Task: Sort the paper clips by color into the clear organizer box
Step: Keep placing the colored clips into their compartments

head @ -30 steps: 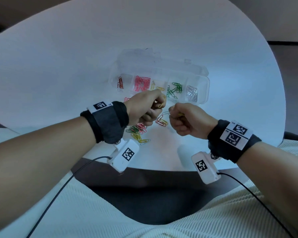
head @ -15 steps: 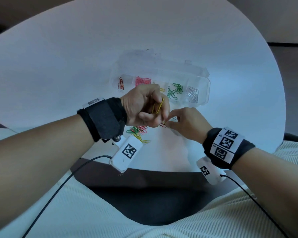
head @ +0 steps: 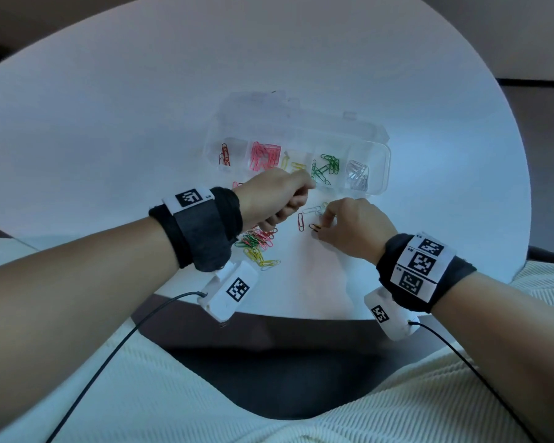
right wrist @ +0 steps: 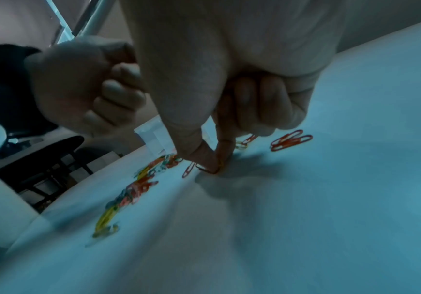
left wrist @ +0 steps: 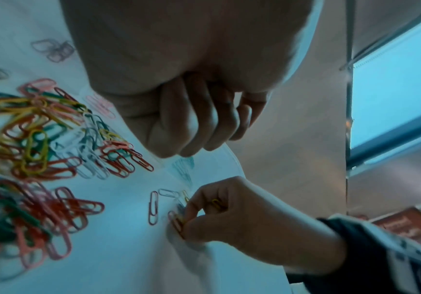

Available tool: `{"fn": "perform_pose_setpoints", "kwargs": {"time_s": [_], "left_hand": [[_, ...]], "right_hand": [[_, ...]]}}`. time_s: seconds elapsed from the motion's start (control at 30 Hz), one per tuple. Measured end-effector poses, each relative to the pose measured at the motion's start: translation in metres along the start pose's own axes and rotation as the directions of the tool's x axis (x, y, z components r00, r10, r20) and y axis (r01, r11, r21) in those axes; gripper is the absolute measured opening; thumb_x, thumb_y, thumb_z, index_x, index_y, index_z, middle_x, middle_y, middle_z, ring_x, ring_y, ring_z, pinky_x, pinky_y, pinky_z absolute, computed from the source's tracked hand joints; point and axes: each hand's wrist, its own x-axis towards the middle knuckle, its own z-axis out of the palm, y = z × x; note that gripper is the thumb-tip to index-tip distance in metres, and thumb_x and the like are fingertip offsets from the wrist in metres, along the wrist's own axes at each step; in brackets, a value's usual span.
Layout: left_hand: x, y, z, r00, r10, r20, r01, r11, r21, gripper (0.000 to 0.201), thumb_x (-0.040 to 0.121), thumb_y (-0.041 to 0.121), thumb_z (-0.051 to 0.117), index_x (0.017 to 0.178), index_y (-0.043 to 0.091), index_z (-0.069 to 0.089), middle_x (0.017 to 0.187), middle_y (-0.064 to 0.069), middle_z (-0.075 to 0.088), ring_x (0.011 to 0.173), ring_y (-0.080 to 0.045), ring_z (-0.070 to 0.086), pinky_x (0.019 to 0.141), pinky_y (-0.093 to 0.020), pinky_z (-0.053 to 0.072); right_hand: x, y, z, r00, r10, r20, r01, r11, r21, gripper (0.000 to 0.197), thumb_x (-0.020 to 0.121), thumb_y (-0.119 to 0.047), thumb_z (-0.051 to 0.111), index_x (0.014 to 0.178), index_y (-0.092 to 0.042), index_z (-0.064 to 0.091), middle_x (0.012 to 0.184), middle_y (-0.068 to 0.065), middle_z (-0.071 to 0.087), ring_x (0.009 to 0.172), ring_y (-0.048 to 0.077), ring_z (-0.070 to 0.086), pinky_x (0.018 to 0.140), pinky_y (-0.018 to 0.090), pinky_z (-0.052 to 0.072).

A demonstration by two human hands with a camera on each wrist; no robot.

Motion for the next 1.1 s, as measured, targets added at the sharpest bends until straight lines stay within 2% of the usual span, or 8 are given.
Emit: {"fn": "perform_pose_setpoints", "kwargs": {"time_s": [0.17, 0.27, 0.4, 0.57, 0.67, 0.77, 0.93, 1.1], "left_hand": [[0.003, -0.007, 0.002, 0.998, 0.041, -0.047, -0.03, 0.977, 0.211, 0.039, 0.088, 0.023, 0.051, 0.051, 0.018, 0.038, 0.05, 0.002, 0.039, 0.042, -0.016, 0.026, 0.044, -0.021, 0.025], [0.004, -0.011, 0.002, 1.0, -0.011, 0.005, 0.01, 0.973, 0.23, 0.042, 0.087, 0.021, 0.052, 0.048, 0.017, 0.039, 0.045, 0.004, 0.039, 0.042, -0.018, 0.027, 0.046, -0.022, 0.024], [0.003, -0.008, 0.002, 0.999, -0.032, 0.042, 0.022, 0.976, 0.216, 0.042, 0.09, 0.021, 0.051, 0.05, 0.016, 0.04, 0.042, 0.006, 0.037, 0.04, -0.015, 0.027, 0.044, -0.02, 0.025], [0.005, 0.004, -0.003, 0.998, -0.055, 0.004, 0.055, 0.988, -0.143, 0.025, 0.09, 0.016, 0.048, 0.066, 0.013, 0.049, 0.054, 0.0, 0.033, 0.044, -0.012, 0.02, 0.044, -0.022, 0.015], [0.005, 0.013, -0.009, 0.995, -0.044, -0.095, 0.003, 0.919, -0.393, 0.015, 0.091, 0.016, 0.048, 0.086, 0.007, 0.059, 0.059, 0.0, 0.04, 0.048, -0.011, 0.03, 0.045, -0.022, 0.024], [0.004, 0.018, -0.018, 0.989, -0.04, -0.139, -0.045, 0.829, -0.557, 0.025, 0.094, 0.021, 0.047, 0.104, 0.002, 0.06, 0.07, -0.004, 0.05, 0.058, -0.014, 0.048, 0.053, -0.022, 0.039], [0.004, 0.018, -0.024, 0.991, -0.058, -0.121, -0.04, 0.733, -0.679, 0.04, 0.094, 0.025, 0.049, 0.121, -0.005, 0.053, 0.109, -0.016, 0.059, 0.099, -0.023, 0.062, 0.092, -0.027, 0.049], [0.001, 0.02, -0.02, 0.994, -0.041, -0.104, -0.044, 0.714, -0.699, 0.046, 0.095, 0.028, 0.049, 0.131, 0.001, 0.043, 0.145, -0.024, 0.037, 0.137, -0.027, 0.037, 0.111, -0.032, 0.036]], "right_hand": [[-0.003, -0.009, -0.033, 0.977, -0.091, 0.194, 0.03, 0.955, 0.296, 0.028, 0.095, -0.022, 0.043, 0.07, -0.011, 0.046, 0.067, 0.001, 0.046, 0.059, 0.017, 0.04, 0.051, 0.028, 0.03], [-0.011, -0.017, -0.055, 0.958, -0.152, 0.243, -0.063, 0.716, 0.696, 0.033, 0.088, -0.013, 0.038, 0.058, -0.021, 0.028, 0.056, 0.0, 0.023, 0.05, 0.018, 0.014, 0.045, 0.023, 0.014], [-0.013, -0.018, -0.072, 0.95, -0.188, 0.247, -0.147, 0.43, 0.891, 0.033, 0.091, -0.019, 0.04, 0.065, -0.021, 0.019, 0.06, 0.001, 0.015, 0.053, 0.017, 0.007, 0.05, 0.031, 0.005], [-0.009, -0.019, -0.075, 0.976, -0.096, 0.193, -0.177, 0.152, 0.972, 0.02, 0.09, -0.009, 0.038, 0.083, -0.008, 0.056, 0.066, 0.008, 0.05, 0.052, 0.018, 0.038, 0.048, 0.027, 0.032], [-0.005, -0.024, -0.076, 0.976, -0.036, 0.214, -0.216, -0.045, 0.975, 0.02, 0.094, -0.017, 0.045, 0.1, -0.002, 0.057, 0.079, 0.012, 0.059, 0.066, 0.021, 0.054, 0.06, 0.026, 0.049], [-0.004, -0.029, -0.08, 0.961, -0.058, 0.27, -0.276, -0.209, 0.938, 0.04, 0.094, -0.034, 0.053, 0.112, 0.002, 0.057, 0.096, 0.016, 0.061, 0.092, 0.029, 0.063, 0.08, 0.03, 0.056], [-0.006, -0.032, -0.078, 0.953, -0.107, 0.285, -0.304, -0.287, 0.908, 0.066, 0.091, -0.044, 0.057, 0.129, 0.009, 0.047, 0.125, 0.023, 0.055, 0.114, 0.032, 0.062, 0.098, 0.036, 0.052], [-0.008, -0.038, -0.078, 0.942, -0.138, 0.305, -0.329, -0.216, 0.919, 0.091, 0.092, -0.058, 0.046, 0.147, 0.01, 0.019, 0.144, 0.026, 0.041, 0.134, 0.032, 0.045, 0.112, 0.039, 0.037]]}}
